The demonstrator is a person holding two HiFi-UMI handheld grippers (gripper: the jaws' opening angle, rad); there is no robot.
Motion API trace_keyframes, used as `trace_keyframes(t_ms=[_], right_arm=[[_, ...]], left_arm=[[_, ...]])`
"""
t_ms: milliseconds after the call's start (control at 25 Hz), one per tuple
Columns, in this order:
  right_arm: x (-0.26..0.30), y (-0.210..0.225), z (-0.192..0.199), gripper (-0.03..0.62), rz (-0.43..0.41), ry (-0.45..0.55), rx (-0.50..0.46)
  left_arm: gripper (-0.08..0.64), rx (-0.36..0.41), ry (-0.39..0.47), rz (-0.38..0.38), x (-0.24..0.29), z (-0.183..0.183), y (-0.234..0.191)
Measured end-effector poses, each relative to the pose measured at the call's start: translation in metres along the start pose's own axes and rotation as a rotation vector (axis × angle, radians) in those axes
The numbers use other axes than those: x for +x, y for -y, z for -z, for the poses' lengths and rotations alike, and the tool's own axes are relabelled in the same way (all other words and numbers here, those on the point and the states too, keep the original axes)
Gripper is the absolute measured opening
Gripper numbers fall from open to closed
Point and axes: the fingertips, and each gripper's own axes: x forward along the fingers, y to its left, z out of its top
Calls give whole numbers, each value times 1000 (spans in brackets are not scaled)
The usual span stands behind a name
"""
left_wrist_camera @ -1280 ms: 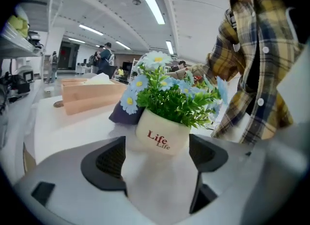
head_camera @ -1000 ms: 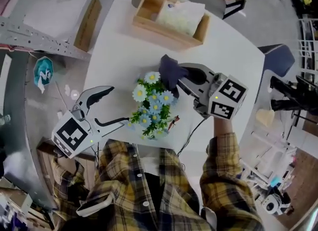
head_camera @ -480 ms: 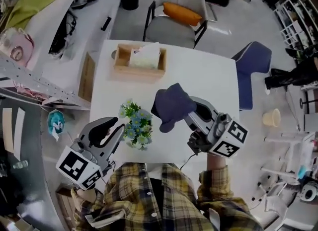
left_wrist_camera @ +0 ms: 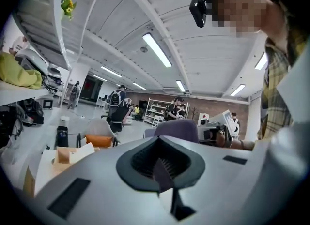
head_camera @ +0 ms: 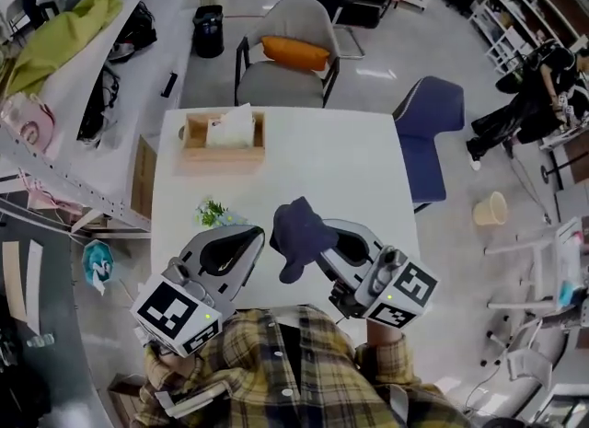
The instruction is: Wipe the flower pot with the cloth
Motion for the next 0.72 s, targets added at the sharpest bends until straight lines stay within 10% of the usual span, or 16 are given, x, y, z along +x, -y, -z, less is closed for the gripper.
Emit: trace_keyframes(t_ms=[720], right_arm=[[-32,20,-4,23,61,-14,4]], left_arm=[[8,11,-24,34,37,-7,22]])
